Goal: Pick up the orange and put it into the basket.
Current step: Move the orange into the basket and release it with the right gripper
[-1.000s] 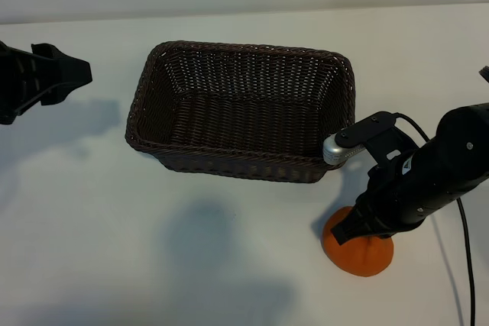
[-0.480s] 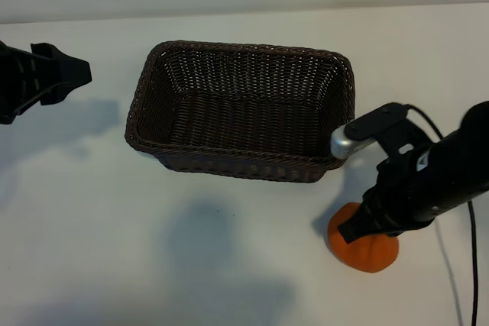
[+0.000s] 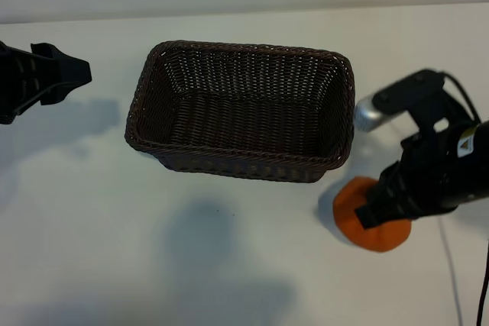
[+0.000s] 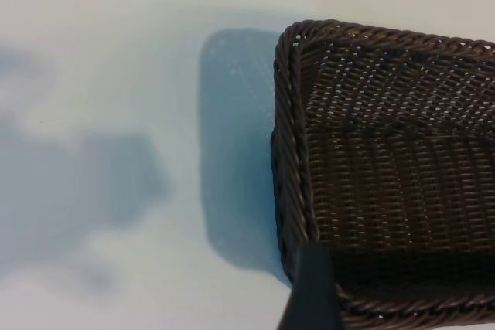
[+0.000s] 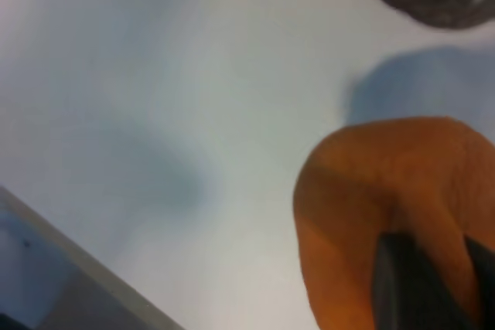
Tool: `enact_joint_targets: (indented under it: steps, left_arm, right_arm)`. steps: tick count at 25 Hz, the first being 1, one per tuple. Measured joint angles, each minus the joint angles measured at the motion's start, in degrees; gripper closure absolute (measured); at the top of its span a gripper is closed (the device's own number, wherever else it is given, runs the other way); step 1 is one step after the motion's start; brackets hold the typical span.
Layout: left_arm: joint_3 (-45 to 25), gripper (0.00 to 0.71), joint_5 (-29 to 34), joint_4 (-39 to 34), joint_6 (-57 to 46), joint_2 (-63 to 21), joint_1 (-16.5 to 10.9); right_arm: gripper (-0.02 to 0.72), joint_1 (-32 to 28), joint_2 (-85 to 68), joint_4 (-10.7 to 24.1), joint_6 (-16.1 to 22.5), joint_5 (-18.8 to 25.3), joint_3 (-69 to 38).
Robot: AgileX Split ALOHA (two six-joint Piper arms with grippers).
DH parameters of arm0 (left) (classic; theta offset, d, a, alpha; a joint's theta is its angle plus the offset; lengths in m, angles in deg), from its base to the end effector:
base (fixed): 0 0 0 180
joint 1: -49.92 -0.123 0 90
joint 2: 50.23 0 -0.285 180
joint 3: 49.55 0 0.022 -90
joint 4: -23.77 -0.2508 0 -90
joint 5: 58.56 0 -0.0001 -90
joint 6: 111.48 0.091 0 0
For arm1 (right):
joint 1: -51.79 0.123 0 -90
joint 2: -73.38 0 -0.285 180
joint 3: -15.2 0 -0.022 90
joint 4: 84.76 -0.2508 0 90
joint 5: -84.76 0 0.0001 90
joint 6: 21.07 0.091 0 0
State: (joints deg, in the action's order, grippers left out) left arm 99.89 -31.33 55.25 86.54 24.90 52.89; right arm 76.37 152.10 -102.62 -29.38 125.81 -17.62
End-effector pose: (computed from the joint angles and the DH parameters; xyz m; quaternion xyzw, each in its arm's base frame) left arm 0.2410 -0.0343 0.2957 -0.0080 0.8989 -0.1580 0.4086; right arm 0.2001 0.1117 0.2527 -0.1858 0.9458 0.1586 0.2138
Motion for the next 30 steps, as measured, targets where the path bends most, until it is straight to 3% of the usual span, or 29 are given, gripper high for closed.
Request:
enact_joint_targets:
  steps: [10,19,30]
  left_arm:
    - [0.00,0.118,0.11,0.00,-0.10,0.00,0.00]
    - [0.00,0.118,0.51,0.00,-0.10,0.00,0.00]
    - [0.00,0.120,0.69,0.00,-0.10,0.00,0.00]
  right_arm:
    - [0.605,0.00,4.21,1.92,-0.12,1.63,13.92]
    - [0.605,0.00,16.13,1.49,-3.98,4.12,26.10]
    - [0.605,0.00,27.92,-10.61,-18.83,4.46,35.97]
